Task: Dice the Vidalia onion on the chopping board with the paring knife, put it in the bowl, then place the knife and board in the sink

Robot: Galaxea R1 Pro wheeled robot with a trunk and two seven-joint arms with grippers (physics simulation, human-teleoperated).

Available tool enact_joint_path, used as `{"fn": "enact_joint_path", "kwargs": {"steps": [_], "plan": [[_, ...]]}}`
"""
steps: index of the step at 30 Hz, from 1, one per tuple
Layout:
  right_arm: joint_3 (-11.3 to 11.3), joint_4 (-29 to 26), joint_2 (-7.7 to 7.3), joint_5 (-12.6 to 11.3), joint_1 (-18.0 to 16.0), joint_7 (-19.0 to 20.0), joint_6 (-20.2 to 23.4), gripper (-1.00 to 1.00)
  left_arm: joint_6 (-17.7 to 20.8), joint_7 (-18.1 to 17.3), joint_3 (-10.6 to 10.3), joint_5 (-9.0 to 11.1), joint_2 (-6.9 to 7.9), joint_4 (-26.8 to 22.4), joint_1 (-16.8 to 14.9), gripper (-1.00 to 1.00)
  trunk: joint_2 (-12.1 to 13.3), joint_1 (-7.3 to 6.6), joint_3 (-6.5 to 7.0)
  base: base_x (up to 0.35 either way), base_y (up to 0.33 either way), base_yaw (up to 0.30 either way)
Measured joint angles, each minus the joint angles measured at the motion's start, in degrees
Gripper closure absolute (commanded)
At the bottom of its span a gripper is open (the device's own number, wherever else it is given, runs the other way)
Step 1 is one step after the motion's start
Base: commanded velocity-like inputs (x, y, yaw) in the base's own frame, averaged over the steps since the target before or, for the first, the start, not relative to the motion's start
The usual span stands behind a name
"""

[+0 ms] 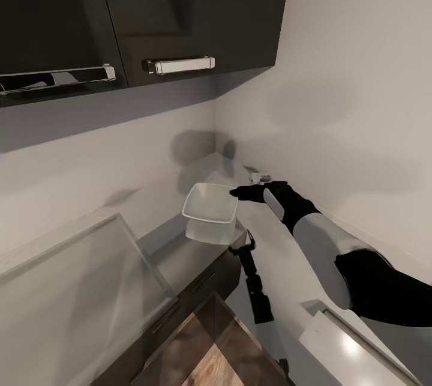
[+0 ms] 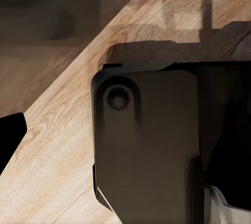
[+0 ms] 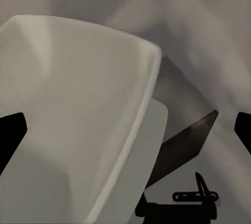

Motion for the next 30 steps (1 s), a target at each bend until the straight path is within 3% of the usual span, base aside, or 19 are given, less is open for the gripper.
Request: {"fn": "enact_joint_path", "kwargs": {"steps": [30], "plan": [[0.0, 0.0, -0.81, -0.1, 0.0, 1.6, -0.1, -1.00, 0.0, 0.0, 0.0, 0.0, 0.00, 0.0, 0.0, -1.00, 0.0, 0.00, 0.00, 0.000, 0.000, 0.000]]}}
